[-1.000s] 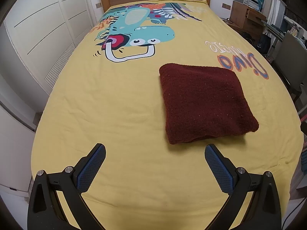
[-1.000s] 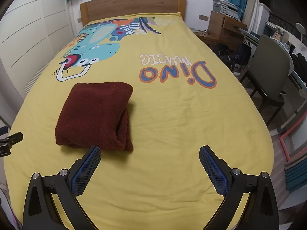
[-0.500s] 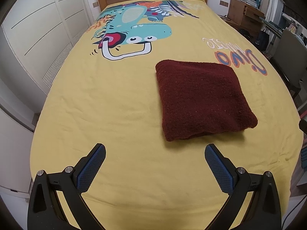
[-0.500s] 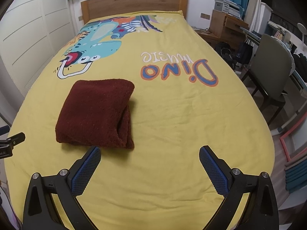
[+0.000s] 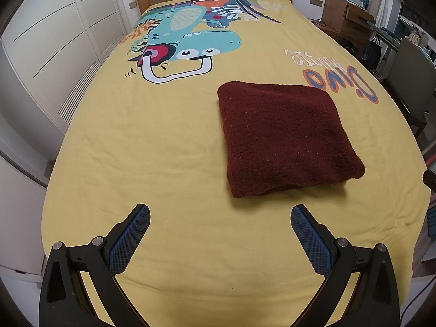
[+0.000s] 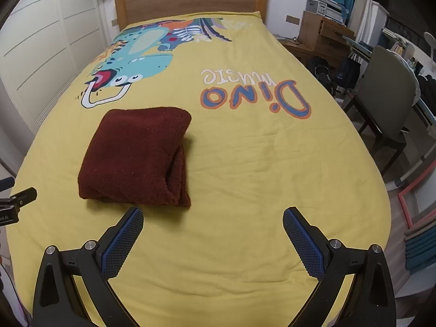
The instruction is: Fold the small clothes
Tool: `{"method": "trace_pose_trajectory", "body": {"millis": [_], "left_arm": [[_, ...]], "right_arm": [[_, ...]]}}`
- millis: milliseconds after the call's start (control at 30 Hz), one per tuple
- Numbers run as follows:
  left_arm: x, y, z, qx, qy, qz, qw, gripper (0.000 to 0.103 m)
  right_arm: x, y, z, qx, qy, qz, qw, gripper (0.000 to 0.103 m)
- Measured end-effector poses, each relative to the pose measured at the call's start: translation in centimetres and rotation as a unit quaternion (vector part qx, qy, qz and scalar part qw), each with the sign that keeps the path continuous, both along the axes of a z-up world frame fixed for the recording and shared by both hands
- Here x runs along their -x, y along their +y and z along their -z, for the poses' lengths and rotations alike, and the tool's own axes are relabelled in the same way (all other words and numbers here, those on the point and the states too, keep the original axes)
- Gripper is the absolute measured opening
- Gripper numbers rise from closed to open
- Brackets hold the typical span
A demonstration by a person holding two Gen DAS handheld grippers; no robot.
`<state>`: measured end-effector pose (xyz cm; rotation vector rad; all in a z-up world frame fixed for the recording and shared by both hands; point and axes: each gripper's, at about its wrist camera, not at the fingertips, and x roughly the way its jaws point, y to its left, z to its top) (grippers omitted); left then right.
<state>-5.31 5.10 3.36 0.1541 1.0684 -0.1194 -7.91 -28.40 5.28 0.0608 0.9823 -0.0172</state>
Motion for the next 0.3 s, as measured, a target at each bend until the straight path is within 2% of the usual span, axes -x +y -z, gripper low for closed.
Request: {"method": "trace_pose_trajectory", "body": {"millis": [300], "left_arm": [[0.13, -0.32, -0.12, 0.009, 0.004, 0.004, 0.9999, 0.102]], "right_arm": [[-0.07, 0.11, 0.15, 0.002, 0.005, -0.004, 1.000, 0.102]]}}
